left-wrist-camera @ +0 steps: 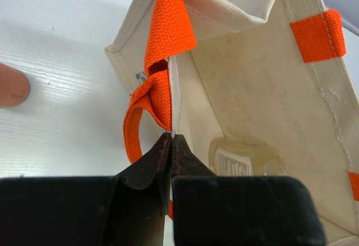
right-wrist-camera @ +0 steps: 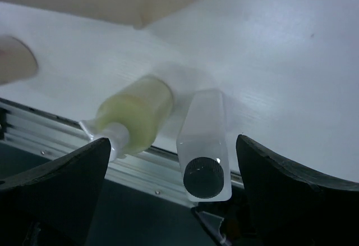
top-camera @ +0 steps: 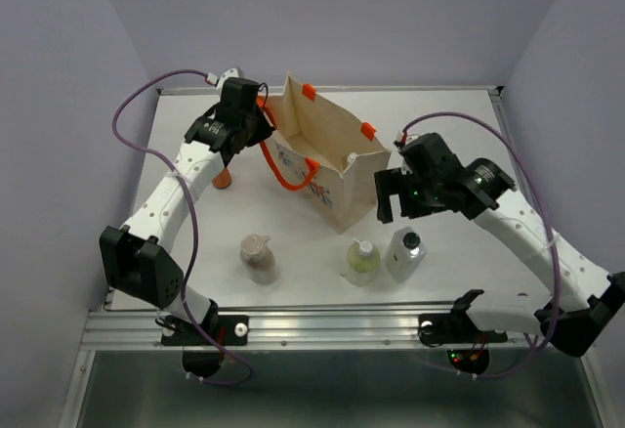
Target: Place the personal care products into the canvas bag
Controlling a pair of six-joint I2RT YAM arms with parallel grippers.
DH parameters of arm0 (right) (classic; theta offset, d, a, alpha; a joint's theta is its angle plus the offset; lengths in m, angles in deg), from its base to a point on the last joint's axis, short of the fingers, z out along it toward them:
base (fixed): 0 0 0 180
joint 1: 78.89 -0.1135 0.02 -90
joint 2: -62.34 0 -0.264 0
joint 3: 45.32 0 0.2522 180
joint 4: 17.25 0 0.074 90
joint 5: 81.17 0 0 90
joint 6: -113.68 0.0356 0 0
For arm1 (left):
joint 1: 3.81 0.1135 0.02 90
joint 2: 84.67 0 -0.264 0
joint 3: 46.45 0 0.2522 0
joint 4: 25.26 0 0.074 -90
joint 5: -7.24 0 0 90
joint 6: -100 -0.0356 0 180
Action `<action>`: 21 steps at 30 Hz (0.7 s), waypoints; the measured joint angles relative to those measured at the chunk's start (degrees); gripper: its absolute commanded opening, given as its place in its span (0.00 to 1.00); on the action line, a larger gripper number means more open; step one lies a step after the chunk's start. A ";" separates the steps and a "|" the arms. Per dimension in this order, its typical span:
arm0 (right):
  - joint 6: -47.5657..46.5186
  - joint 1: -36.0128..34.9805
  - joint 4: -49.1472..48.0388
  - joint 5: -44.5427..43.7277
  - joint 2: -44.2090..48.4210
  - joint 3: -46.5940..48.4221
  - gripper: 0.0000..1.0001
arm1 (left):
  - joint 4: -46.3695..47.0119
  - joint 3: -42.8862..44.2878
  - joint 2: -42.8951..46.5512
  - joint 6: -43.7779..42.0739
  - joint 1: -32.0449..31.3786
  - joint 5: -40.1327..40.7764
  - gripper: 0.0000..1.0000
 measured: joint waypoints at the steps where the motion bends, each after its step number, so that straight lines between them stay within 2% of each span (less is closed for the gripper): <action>1: 0.15 0.02 0.42 1.33 -1.07 -2.75 1.00 | 0.00 0.00 0.00 0.00 0.00 0.02 0.00; 5: 0.09 0.02 1.22 5.77 -1.88 -8.48 1.00 | 0.00 0.00 0.00 0.00 0.00 0.02 0.00; 10: 0.31 0.02 1.66 5.95 -1.70 -13.14 1.00 | 0.04 0.00 0.00 -0.02 0.00 -0.04 0.00; 13: 1.07 0.04 2.10 5.20 -1.88 -15.78 0.93 | 0.17 0.00 0.00 -0.02 0.00 -0.11 0.00; 15: 1.51 0.04 2.40 4.72 -2.03 -17.27 0.79 | 0.20 0.00 0.00 -0.02 0.00 -0.13 0.00; 16: 1.86 0.04 2.47 4.52 -2.12 -18.08 0.66 | 0.22 0.00 0.00 -0.02 0.00 -0.15 0.00; 17: 2.12 0.04 2.69 3.98 -2.21 -19.12 0.42 | 0.26 0.00 0.00 -0.02 0.00 -0.17 0.00; 21: 3.45 0.00 4.07 1.77 -2.51 -19.65 0.07 | 0.28 0.00 0.00 -0.02 0.00 -0.26 0.00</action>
